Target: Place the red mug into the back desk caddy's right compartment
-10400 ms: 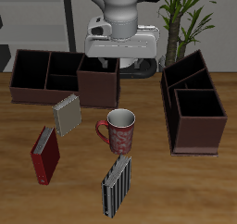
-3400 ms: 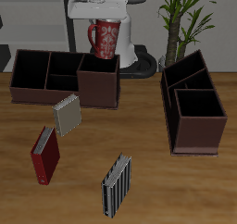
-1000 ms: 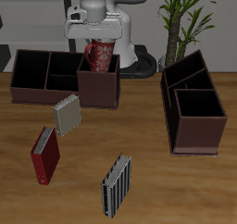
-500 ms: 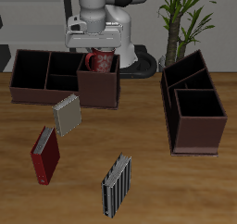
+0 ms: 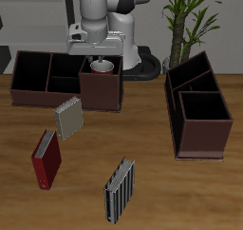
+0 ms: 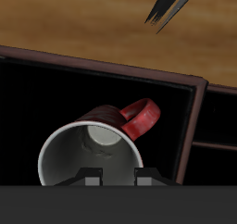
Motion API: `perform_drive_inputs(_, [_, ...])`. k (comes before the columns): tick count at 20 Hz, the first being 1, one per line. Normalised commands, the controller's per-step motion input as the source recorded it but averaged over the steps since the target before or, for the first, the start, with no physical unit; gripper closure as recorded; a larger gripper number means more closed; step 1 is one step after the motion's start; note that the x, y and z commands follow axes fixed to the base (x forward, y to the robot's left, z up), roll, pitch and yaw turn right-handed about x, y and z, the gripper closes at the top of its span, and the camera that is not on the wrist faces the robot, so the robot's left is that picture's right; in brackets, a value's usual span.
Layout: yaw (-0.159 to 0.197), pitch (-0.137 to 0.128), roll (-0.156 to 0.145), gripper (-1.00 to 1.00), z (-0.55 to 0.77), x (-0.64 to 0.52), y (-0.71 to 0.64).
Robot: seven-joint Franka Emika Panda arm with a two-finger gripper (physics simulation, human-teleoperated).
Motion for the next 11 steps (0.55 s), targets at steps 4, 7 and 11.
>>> perform_drive_inputs(4, [-0.01,0.007,-0.007,-1.0,0.0,-0.01,-0.03])
perform_drive_inputs(7, [0.003,-0.004,0.003,-1.0,0.06,0.01,0.01])
perform_drive_inputs(11, [-0.002,-0.016,0.011,-1.0,0.11,0.07,0.05])
